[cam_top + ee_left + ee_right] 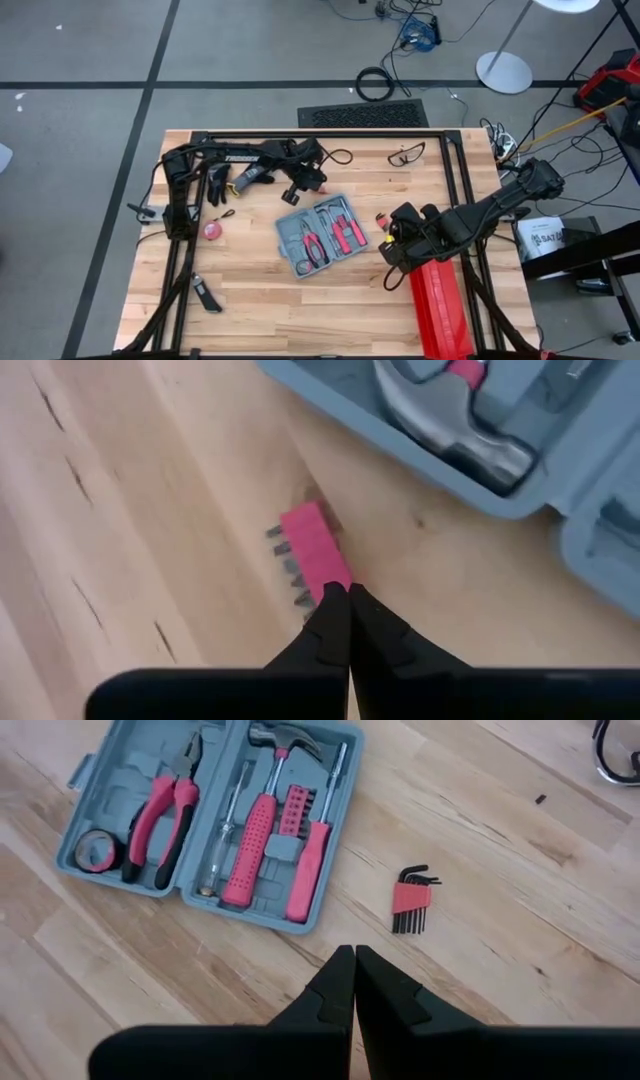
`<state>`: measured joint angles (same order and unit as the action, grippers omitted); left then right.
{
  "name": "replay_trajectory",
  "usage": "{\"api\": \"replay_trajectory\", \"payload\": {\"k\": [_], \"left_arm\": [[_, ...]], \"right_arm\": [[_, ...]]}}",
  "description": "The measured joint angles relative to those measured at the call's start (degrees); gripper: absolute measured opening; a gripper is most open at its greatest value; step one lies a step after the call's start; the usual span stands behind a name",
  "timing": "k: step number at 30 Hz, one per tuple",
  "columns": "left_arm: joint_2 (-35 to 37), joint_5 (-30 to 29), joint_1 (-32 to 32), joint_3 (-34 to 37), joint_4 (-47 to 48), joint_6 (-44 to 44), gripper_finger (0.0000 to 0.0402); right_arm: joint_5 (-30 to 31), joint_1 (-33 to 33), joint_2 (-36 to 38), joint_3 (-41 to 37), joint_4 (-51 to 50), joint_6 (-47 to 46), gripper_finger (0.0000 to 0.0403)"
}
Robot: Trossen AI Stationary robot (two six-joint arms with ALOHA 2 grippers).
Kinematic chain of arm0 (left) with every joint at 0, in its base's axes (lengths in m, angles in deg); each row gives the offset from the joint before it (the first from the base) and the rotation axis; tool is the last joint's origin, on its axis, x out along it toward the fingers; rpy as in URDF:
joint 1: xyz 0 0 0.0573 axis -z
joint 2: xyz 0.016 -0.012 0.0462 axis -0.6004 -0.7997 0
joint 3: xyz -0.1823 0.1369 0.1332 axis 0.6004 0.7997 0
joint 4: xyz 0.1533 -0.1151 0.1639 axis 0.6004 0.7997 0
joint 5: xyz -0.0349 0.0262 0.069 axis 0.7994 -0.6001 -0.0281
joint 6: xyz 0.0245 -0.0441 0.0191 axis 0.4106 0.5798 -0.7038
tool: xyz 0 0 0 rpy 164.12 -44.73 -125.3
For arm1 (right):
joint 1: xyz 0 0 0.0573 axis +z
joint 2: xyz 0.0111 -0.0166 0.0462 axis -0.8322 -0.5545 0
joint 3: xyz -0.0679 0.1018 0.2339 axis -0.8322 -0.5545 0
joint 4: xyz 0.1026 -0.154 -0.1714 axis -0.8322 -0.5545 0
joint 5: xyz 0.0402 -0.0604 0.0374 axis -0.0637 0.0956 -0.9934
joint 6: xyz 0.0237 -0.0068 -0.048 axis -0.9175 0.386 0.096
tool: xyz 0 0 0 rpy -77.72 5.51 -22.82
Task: Prefit tool cases
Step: Put the red terminal block into the gray prefit tools case
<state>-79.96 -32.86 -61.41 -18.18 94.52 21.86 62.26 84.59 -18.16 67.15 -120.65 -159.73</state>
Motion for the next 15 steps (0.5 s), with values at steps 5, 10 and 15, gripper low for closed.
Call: {"api": "replay_trajectory", "payload": {"k": [5,10,15], "left_arm": [[0.17,-2.4,0.04,-0.08,-1.17,-0.31,0.0],[0.22,-5.88,0.48,-0.08,-1.74,0.19,0.0017],[0.22,-7.82,0.7,-0.1,-1.83,4.54,0.0075]], "right_arm": [[0.11,0.47,-0.59,0.0,0.06,-0.02,0.0006],[0.0,0.92,-1.55,0.0,0.49,-0.02,0.0006],[-0.22,1.16,-2.63,0.0,0.97,-0.26,0.0006]]}}
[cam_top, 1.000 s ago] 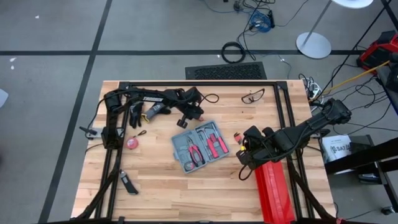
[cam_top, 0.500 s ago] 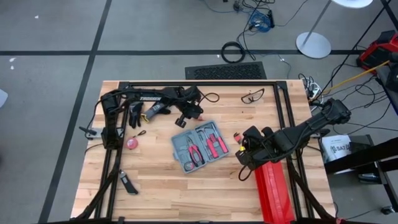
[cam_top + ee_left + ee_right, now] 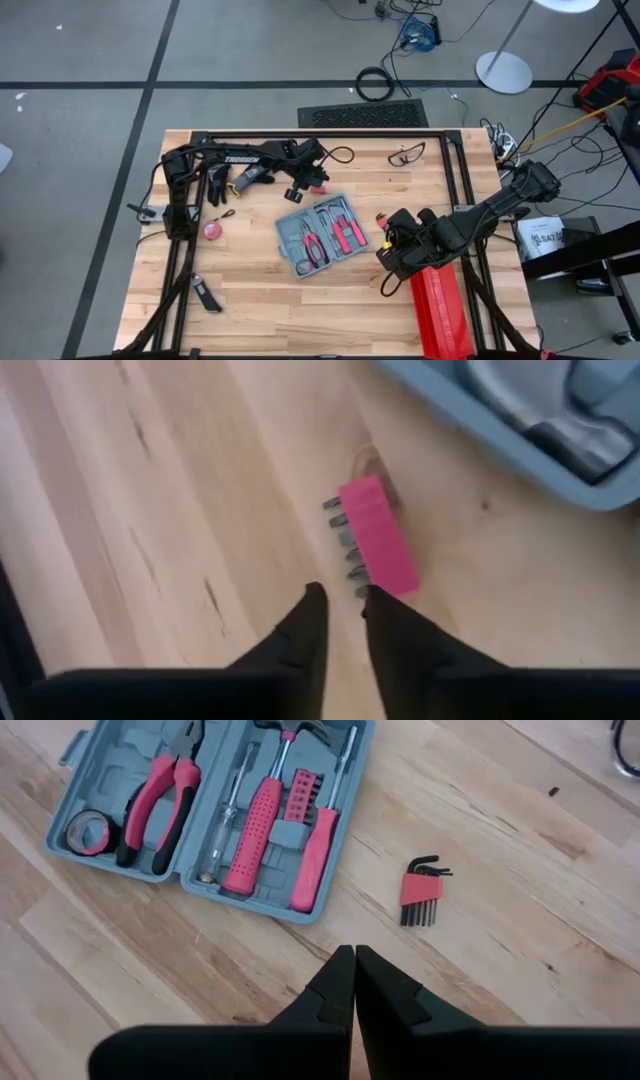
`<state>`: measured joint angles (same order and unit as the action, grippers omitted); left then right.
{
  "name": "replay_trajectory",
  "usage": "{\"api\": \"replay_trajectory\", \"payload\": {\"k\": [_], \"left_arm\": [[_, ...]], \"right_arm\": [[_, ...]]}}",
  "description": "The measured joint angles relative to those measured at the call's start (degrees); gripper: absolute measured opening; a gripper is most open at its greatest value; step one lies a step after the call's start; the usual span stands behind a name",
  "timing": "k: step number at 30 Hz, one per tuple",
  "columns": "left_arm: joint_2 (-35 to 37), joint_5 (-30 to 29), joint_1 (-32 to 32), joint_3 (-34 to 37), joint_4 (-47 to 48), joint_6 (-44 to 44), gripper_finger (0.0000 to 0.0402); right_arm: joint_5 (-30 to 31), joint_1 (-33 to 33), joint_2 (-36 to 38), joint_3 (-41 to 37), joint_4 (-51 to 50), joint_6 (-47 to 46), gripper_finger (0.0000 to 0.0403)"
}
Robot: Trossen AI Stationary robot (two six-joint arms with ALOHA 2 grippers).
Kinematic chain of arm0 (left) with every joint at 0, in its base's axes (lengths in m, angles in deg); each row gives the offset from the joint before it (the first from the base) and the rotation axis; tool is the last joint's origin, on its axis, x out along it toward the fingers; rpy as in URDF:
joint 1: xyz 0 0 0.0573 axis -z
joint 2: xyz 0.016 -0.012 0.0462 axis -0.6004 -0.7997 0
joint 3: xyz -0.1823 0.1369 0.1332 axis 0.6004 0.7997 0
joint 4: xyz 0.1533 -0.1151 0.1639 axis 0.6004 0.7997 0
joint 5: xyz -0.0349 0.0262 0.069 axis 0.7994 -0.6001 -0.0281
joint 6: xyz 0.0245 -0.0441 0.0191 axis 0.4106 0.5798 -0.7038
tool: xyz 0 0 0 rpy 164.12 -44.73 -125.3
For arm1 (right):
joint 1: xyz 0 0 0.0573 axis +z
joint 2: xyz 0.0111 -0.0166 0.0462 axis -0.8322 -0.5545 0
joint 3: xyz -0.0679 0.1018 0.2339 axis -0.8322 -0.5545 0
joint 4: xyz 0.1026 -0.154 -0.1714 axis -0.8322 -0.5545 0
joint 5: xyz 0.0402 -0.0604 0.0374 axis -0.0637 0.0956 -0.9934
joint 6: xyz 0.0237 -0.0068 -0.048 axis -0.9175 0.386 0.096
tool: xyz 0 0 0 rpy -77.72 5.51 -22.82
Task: Prefit tool cases
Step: Put the red terminal block into the gray prefit tools case
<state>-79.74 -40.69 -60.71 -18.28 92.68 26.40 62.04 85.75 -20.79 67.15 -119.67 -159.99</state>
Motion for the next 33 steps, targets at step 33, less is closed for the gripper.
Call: {"api": "replay_trajectory", "payload": {"k": [33], "left_arm": [[-7.89,4.64,-0.63,-0.13,-0.24,12.16,0.0132]], "right_arm": [[-0.12,0.33,-0.51,-0.04,2.24,0.0,0.0006]]}}
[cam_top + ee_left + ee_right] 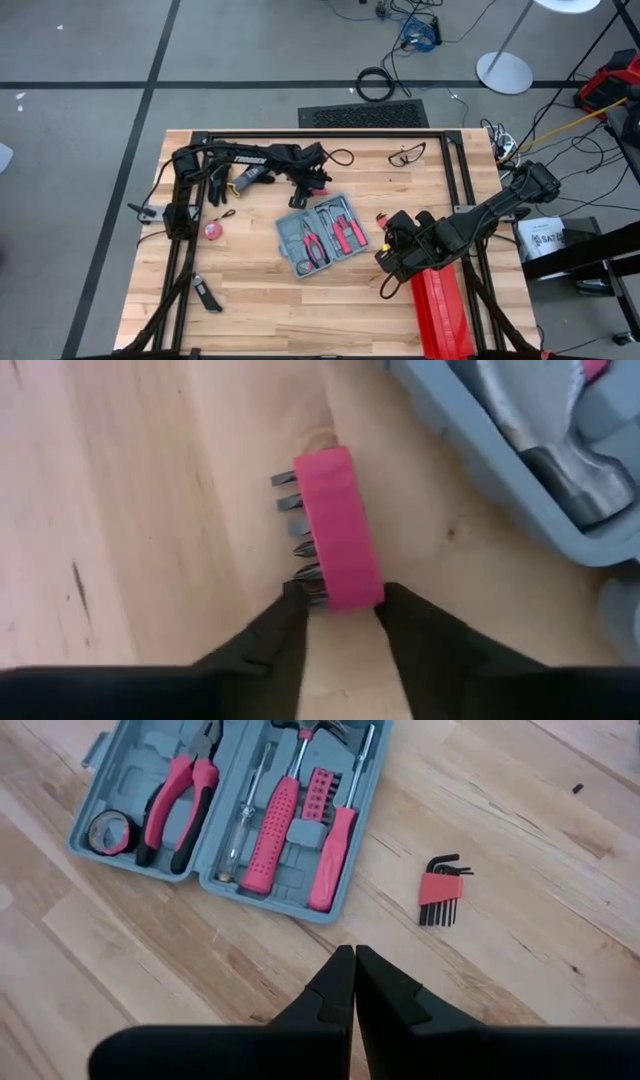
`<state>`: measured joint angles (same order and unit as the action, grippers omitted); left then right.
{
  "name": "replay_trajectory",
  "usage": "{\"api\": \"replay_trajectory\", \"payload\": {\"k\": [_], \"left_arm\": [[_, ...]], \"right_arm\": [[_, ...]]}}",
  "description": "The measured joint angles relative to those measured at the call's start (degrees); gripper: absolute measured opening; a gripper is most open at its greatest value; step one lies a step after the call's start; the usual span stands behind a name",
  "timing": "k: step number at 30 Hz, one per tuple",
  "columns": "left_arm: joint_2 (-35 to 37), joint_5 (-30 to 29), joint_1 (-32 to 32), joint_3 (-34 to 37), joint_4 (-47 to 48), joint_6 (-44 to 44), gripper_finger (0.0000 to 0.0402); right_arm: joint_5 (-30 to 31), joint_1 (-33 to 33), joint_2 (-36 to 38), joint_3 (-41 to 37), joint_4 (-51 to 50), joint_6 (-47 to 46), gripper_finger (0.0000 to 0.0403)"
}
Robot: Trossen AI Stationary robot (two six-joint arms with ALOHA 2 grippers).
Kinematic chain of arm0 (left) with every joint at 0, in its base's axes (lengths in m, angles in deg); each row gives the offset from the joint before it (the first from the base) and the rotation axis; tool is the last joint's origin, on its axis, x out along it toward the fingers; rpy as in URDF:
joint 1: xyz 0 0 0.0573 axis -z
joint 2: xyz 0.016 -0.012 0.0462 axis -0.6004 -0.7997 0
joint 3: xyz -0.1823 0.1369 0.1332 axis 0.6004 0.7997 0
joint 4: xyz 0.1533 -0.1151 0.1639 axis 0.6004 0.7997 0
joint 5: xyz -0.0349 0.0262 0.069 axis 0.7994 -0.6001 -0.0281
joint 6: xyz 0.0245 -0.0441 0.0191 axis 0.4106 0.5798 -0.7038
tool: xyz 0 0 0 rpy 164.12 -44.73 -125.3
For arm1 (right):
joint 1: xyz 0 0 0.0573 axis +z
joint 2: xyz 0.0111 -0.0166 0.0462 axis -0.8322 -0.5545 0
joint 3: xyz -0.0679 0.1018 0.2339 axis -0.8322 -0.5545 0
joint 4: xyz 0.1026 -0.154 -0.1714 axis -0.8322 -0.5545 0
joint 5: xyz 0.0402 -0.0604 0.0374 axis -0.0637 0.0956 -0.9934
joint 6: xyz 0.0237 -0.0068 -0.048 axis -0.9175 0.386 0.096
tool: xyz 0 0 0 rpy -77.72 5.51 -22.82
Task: Prefit tool cases
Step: Put the red terminal block into the gray prefit tools case
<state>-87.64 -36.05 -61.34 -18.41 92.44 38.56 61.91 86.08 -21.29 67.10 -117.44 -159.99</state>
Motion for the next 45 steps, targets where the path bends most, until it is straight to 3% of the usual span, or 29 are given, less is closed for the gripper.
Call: {"api": "replay_trajectory", "payload": {"k": [4,6,16,22,31,38,45], "left_arm": [[-0.08,0.53,-0.05,0.04,0.0,-0.48,0.0038],[-0.13,1.26,-0.19,0.04,-0.19,-0.47,0.0012],[1.05,0.11,0.09,-1.66,0.25,-1.76,0.0003],[3.8,-6.01,0.23,-2.09,-2.6,-7.86,0.0026],[3.89,-2.05,0.74,-2.16,-9.7,-10.47,0.0117],[3.81,5.78,1.03,-2.01,-12.17,-0.29,0.0141],[3.05,0.26,1.32,0.16,-13.14,5.72,0.0141]], "right_arm": [[0.04,-0.02,0.0,0.0,0.01,-0.02,0.0006],[0.04,0.06,0.0,0.0,0.01,0.16,0.0006],[0.22,0.15,0.0,0.0,-0.03,0.2,0.0006],[0.28,0.15,0.0,0.0,0.0,0.12,0.0006],[0.43,0.15,0.0,0.0,-0.01,-0.52,0.0006],[0.43,0.15,0.0,0.0,-0.01,-0.65,0.0006],[0.43,0.15,0.0,0.0,0.05,-0.85,0.0006]]}}
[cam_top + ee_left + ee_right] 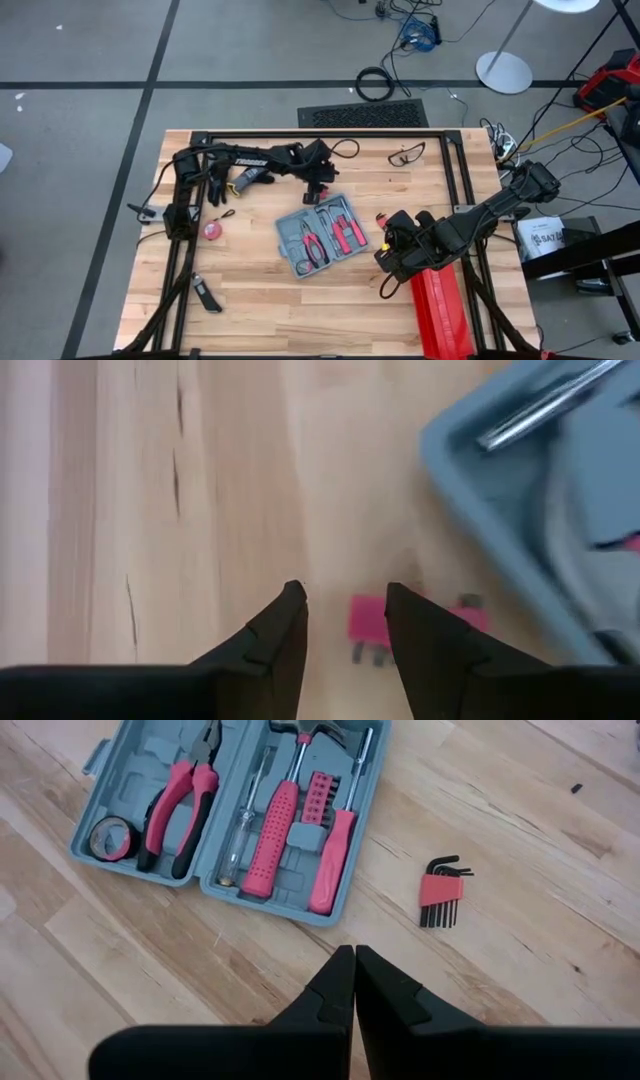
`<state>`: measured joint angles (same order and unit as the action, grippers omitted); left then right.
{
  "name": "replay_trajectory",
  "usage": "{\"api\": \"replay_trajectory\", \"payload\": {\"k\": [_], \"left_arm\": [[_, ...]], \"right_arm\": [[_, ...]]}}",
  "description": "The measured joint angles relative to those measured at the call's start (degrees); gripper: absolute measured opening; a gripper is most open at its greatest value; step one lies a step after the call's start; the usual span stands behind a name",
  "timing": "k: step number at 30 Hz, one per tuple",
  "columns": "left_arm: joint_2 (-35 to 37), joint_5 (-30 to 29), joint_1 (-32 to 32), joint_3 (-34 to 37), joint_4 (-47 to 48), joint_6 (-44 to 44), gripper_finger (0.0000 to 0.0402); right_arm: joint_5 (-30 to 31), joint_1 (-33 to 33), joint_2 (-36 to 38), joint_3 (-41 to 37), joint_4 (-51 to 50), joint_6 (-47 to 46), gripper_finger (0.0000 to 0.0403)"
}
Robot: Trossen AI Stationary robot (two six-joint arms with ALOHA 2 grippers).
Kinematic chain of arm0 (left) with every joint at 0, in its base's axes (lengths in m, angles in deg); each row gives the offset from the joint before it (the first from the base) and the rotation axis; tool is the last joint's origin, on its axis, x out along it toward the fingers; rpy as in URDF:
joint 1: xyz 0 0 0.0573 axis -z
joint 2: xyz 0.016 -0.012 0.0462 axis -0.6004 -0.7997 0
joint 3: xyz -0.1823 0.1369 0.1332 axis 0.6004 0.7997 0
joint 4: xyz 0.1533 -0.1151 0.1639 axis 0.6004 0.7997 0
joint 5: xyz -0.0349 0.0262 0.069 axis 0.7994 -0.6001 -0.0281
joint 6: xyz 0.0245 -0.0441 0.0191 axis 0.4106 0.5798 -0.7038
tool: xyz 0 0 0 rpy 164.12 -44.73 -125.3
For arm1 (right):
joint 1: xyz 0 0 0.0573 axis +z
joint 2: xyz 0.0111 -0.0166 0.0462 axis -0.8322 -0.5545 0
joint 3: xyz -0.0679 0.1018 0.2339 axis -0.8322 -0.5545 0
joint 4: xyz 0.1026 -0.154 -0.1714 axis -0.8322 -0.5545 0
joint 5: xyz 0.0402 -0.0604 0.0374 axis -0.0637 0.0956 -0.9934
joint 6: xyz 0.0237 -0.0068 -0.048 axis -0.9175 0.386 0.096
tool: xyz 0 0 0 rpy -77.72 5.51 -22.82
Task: Prefit tool cases
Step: Put the red terminal block into the gray prefit tools case
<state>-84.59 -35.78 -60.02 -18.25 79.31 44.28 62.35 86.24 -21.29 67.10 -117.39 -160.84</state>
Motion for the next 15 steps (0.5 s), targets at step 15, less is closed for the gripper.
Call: {"api": "replay_trajectory", "payload": {"k": [15], "left_arm": [[-1.85,-20.69,0.11,-0.03,0.95,2.86,0.0141]], "right_arm": [[-0.03,0.18,0.0,0.0,0.86,0.2,0.0006]]}}
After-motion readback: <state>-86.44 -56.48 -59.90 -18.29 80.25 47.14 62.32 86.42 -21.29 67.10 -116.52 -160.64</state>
